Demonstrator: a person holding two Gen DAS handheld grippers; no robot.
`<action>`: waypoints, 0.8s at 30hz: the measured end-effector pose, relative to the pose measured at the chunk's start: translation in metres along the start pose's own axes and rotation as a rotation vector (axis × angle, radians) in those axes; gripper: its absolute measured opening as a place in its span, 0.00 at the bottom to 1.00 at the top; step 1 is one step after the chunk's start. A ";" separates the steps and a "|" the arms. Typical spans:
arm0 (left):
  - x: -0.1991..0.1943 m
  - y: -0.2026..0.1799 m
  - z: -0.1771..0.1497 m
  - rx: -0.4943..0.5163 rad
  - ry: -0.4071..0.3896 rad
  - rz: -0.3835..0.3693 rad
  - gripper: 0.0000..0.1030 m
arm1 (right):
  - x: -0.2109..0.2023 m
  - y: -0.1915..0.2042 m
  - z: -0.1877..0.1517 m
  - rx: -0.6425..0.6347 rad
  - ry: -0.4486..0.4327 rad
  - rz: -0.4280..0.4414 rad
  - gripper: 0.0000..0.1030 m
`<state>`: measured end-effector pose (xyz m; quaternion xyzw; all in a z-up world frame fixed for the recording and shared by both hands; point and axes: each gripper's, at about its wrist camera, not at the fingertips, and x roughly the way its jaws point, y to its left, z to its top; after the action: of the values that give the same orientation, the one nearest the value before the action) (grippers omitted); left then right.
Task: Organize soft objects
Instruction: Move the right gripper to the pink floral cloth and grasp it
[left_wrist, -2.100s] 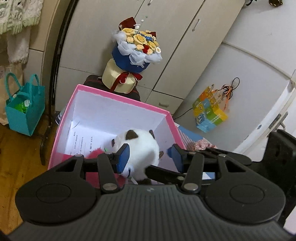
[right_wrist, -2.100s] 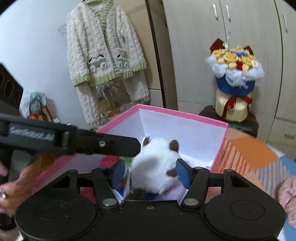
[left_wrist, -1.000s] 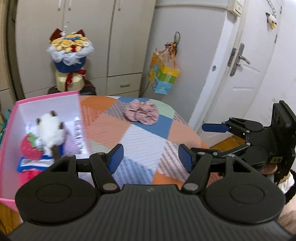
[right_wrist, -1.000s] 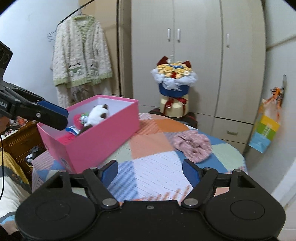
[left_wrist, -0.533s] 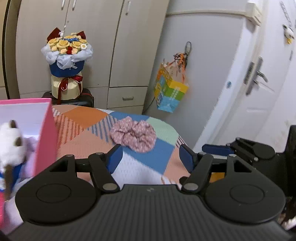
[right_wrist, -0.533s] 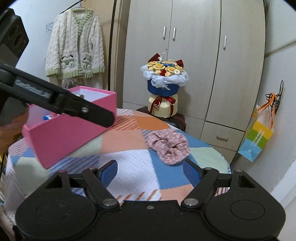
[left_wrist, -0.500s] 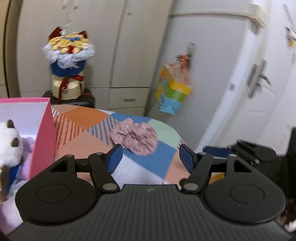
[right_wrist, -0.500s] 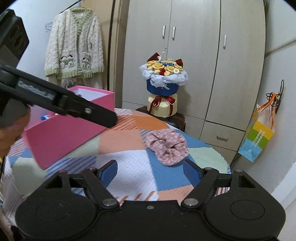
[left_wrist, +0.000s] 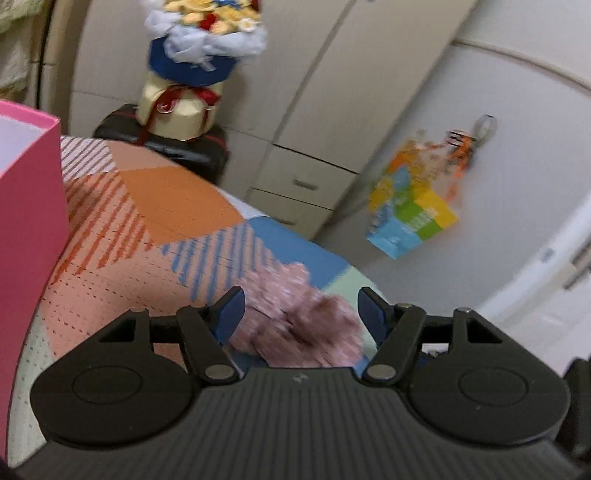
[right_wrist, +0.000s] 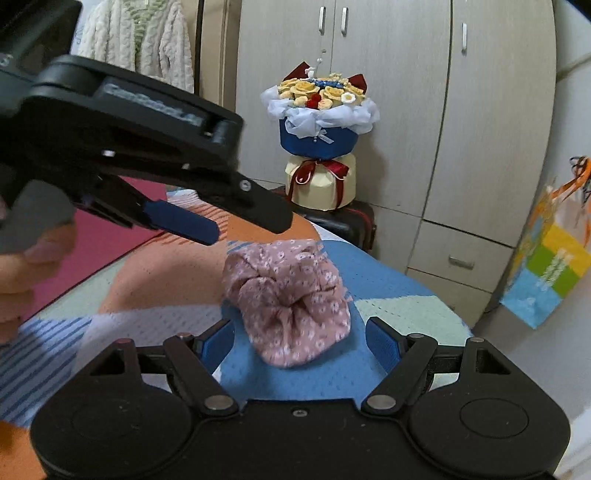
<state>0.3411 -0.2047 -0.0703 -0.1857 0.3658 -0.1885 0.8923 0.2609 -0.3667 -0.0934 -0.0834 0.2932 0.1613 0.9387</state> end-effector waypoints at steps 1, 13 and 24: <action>0.009 0.004 0.001 -0.021 0.021 0.002 0.65 | 0.005 -0.002 0.001 0.006 0.008 0.015 0.80; 0.044 0.021 -0.016 -0.063 0.045 0.065 0.47 | 0.046 0.001 -0.002 0.056 0.065 0.057 0.62; 0.044 0.022 -0.024 -0.055 0.087 0.012 0.11 | 0.036 0.020 -0.008 0.153 0.053 0.017 0.10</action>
<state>0.3576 -0.2107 -0.1222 -0.1999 0.4101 -0.1811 0.8712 0.2774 -0.3411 -0.1216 -0.0131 0.3299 0.1441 0.9329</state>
